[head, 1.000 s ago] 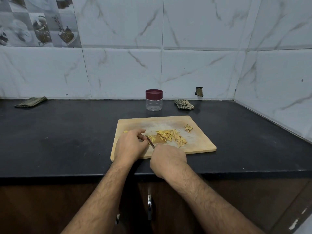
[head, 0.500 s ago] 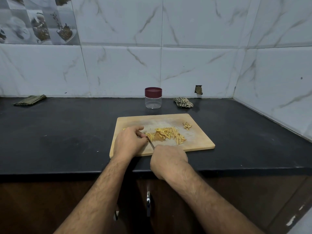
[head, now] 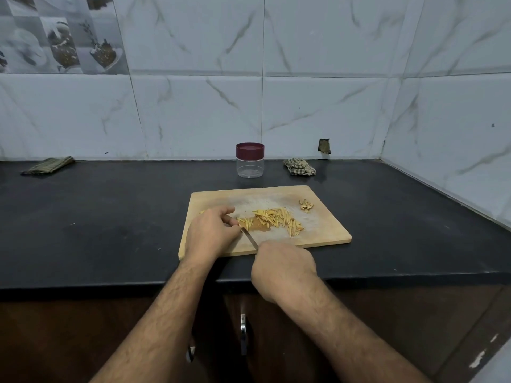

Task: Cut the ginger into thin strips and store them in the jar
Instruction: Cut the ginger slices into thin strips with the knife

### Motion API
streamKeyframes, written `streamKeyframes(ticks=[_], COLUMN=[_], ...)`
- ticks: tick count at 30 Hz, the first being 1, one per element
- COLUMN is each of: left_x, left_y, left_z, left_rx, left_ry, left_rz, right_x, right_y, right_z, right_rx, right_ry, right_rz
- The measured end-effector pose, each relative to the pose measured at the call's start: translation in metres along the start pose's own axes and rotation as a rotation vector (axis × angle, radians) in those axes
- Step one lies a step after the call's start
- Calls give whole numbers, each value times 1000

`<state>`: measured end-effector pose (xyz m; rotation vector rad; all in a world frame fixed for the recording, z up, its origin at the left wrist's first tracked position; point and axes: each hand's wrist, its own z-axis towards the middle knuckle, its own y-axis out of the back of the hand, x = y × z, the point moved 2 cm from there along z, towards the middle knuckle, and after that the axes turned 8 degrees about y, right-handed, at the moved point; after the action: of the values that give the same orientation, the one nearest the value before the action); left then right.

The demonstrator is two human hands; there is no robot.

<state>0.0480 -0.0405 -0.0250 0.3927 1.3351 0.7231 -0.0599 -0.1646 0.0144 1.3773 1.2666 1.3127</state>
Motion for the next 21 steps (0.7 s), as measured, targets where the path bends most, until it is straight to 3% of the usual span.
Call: streamKeyframes(ticks=[11,21], left_x=[-1,2], left_y=[4,9], left_z=[-6,-8], left_rx=[-66,-150], left_ry=[6,62], left_rz=[-11,-194], right_x=[-13,1], right_y=[3,9], right_z=[-2,12], right_rx=[-35,-43], right_ry=[-5,79], right_rz=[31,-4])
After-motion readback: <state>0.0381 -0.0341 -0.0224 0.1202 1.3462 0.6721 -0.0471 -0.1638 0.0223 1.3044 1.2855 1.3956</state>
